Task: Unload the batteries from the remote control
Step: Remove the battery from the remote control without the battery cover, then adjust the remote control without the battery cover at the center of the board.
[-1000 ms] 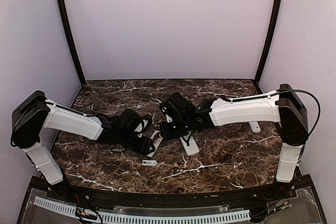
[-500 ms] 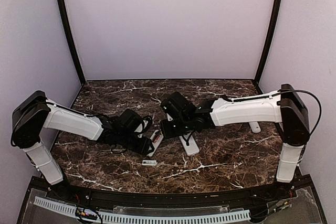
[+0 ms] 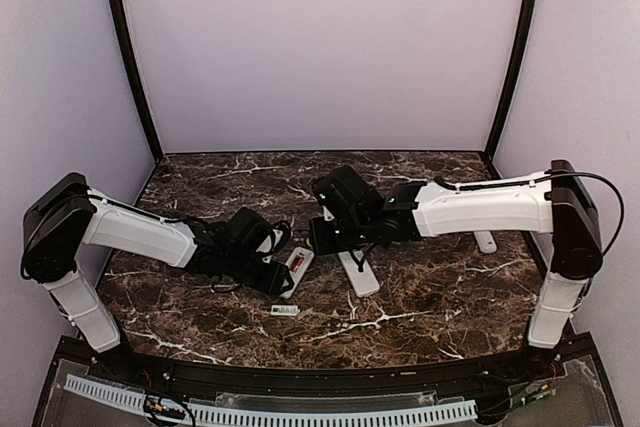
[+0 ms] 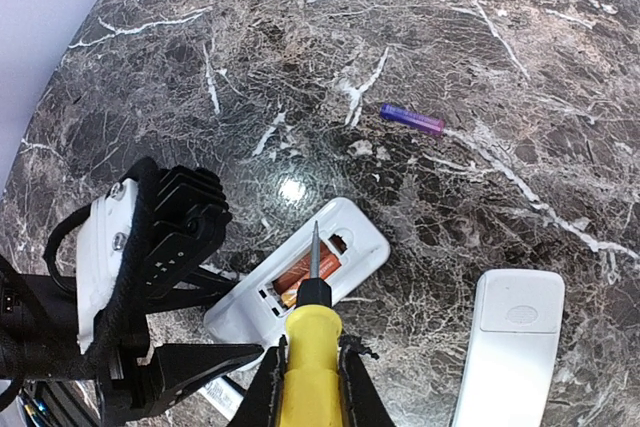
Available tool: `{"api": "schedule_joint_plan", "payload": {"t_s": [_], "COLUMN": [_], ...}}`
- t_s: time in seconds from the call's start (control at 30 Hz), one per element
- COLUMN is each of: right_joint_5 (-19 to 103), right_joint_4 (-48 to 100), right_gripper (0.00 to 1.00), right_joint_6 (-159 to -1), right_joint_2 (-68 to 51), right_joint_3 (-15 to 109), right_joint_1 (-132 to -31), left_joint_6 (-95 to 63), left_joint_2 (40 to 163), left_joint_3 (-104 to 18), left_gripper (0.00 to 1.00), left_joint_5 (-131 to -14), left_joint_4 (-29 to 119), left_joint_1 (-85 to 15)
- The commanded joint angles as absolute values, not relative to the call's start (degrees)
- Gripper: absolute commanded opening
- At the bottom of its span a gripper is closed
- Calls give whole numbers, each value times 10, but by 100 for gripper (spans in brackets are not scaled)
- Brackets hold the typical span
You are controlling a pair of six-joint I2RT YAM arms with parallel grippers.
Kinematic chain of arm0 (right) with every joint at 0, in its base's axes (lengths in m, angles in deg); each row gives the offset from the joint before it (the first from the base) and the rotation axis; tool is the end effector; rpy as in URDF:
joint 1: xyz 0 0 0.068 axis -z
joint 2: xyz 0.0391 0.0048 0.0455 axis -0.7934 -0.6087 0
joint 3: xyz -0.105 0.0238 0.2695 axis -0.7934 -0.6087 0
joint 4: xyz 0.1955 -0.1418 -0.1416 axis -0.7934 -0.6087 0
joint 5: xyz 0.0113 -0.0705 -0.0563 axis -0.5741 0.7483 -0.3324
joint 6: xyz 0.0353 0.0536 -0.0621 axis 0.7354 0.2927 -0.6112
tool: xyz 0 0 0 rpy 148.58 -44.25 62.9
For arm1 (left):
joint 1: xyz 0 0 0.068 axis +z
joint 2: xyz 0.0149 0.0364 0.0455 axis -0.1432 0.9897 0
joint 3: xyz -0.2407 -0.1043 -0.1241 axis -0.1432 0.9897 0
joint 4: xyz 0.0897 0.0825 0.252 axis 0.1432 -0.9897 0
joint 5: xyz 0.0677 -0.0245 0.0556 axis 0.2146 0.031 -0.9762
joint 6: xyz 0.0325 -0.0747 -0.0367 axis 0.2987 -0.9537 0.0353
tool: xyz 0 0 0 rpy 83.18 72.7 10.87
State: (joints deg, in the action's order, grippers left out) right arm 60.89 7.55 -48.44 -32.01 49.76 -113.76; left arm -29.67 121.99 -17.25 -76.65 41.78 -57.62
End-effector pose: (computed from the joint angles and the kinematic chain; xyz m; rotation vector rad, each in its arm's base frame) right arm 0.2365 0.3987 0.2136 -0.3873 2.3970 0.6067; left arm 0.2332 -0.2804 0.1142 0.5754 2.4952 -0.6266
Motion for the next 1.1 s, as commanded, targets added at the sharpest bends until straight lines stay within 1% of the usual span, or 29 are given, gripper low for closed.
{"api": "schedule_joint_plan", "payload": {"t_s": [0.0, 0.03, 0.13, 0.23, 0.3, 0.43, 0.63, 0.87, 1.07], "right_joint_5": [611, 604, 584, 562, 546, 539, 527, 526, 533], "right_joint_4": [94, 99, 108, 114, 120, 115, 131, 144, 148], "right_gripper": [0, 0, 0, 0, 0, 0, 0, 0, 0], "right_joint_6": [-477, -477, -484, -498, -507, -518, -512, -496, -491], "right_joint_2": [-285, -277, -256, -240, -231, -218, -203, -186, -170], "right_joint_3": [478, 471, 447, 425, 409, 393, 375, 354, 341], "right_joint_1": [-1135, -1131, -1119, -1106, -1098, -1080, -1056, -1054, -1053], "left_joint_6": [-278, -278, -280, -288, -298, -315, -316, -320, -310], "left_joint_2": [1202, 1195, 1174, 1147, 1139, 1142, 1184, 1253, 1299], "left_joint_3": [-174, -174, -177, -187, -194, -204, -239, -285, -320], "left_gripper": [49, 51, 62, 71, 73, 76, 79, 80, 80], "left_joint_5": [-784, -784, -782, -770, -758, -737, -735, -708, -712], "left_joint_4": [367, 364, 354, 353, 351, 350, 342, 364, 367], "left_joint_1": [-579, -578, -579, -578, -574, -567, -562, -535, -521]}}
